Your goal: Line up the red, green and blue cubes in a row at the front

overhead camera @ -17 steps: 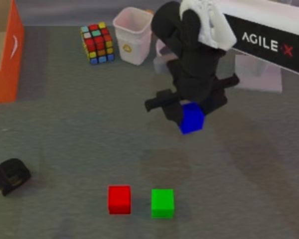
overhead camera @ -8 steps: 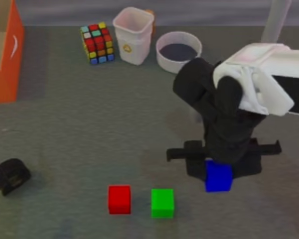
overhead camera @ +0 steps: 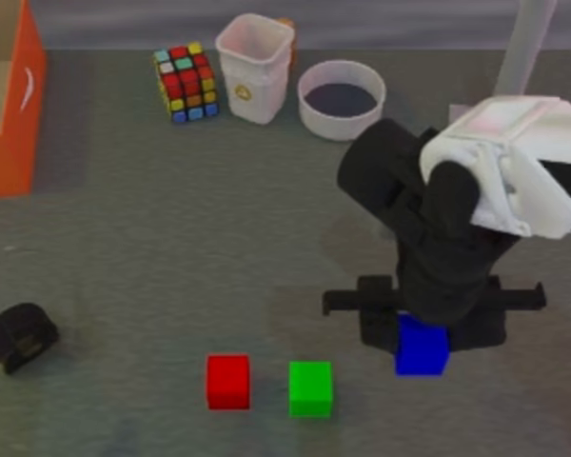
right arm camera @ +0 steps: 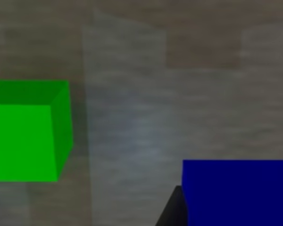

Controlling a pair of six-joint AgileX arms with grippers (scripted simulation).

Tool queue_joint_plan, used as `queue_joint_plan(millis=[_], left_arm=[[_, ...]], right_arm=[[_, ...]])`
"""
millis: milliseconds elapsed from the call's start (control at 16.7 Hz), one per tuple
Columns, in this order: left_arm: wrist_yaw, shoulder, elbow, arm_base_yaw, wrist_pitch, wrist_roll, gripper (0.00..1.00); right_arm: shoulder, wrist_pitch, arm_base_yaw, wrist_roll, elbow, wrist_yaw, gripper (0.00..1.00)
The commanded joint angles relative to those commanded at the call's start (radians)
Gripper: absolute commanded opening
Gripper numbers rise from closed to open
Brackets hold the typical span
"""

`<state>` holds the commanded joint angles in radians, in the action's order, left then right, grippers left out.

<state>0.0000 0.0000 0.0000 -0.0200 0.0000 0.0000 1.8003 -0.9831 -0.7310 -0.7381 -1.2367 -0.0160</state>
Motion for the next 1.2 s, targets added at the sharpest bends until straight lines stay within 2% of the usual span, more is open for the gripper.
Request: queue_joint_plan(millis=[480, 780, 1200], left_arm=[[0.000, 0.000, 0.000, 0.000, 0.000, 0.000, 1.00], [0.000, 0.000, 0.000, 0.000, 0.000, 0.000, 1.00], [0.000, 0.000, 0.000, 0.000, 0.000, 0.000, 1.00]], right_arm=[[0.101, 0.243, -0.009, -0.005, 0.135, -0.001, 0.00], [0.114, 0.269, -0.010, -0.007, 0.150, -0.002, 0.00], [0.114, 0.269, -0.010, -0.007, 0.150, -0.002, 0.53]])
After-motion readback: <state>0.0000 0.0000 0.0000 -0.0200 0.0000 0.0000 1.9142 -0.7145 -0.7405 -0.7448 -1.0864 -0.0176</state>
